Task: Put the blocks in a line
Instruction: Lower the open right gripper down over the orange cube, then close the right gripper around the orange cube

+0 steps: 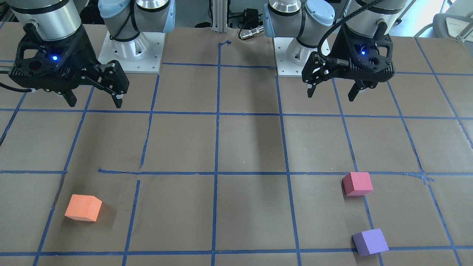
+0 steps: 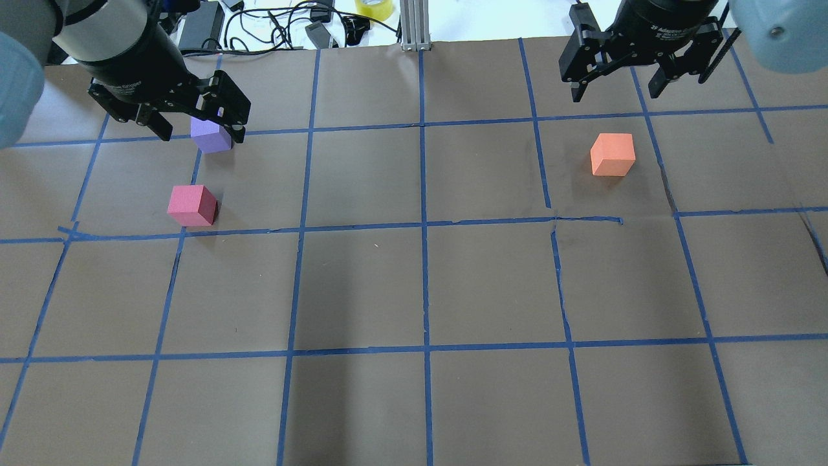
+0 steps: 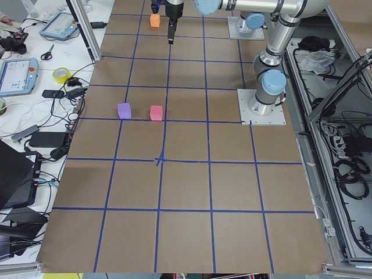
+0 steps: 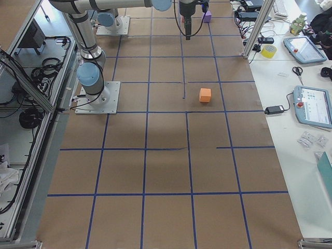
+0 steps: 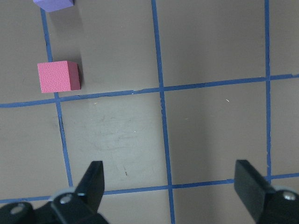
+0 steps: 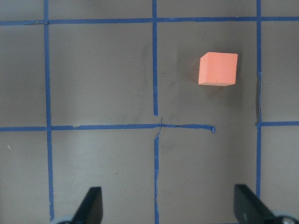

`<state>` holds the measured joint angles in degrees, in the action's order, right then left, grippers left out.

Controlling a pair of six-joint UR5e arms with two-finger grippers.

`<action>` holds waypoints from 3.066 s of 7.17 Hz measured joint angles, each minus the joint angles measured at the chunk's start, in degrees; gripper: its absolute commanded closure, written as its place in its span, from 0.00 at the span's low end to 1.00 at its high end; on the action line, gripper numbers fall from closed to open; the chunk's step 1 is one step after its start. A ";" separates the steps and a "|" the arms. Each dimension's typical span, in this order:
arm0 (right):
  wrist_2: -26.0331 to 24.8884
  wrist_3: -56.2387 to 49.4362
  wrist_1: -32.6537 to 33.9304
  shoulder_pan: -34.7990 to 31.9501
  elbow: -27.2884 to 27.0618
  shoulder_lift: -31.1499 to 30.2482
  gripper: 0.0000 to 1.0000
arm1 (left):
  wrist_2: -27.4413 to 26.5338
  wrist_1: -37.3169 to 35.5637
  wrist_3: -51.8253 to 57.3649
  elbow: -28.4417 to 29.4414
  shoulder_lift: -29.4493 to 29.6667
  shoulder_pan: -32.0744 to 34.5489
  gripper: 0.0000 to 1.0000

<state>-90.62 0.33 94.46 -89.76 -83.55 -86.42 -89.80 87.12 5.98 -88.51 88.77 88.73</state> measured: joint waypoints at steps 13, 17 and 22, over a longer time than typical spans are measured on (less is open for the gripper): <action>1.63 -10.40 21.39 11.67 -0.17 26.86 0.00 | -0.03 0.07 0.00 -0.09 -0.09 0.08 0.00; 1.19 -10.66 21.46 11.79 -2.09 29.11 0.07 | 0.01 0.01 0.00 -0.06 -0.01 -0.02 0.00; 1.07 -10.65 22.42 11.80 -1.96 30.98 0.25 | -0.03 -0.02 0.00 -0.09 0.00 -0.05 0.00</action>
<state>-89.55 -10.32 116.88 -77.96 -85.52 -55.44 -89.82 87.10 5.98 -88.59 88.77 88.68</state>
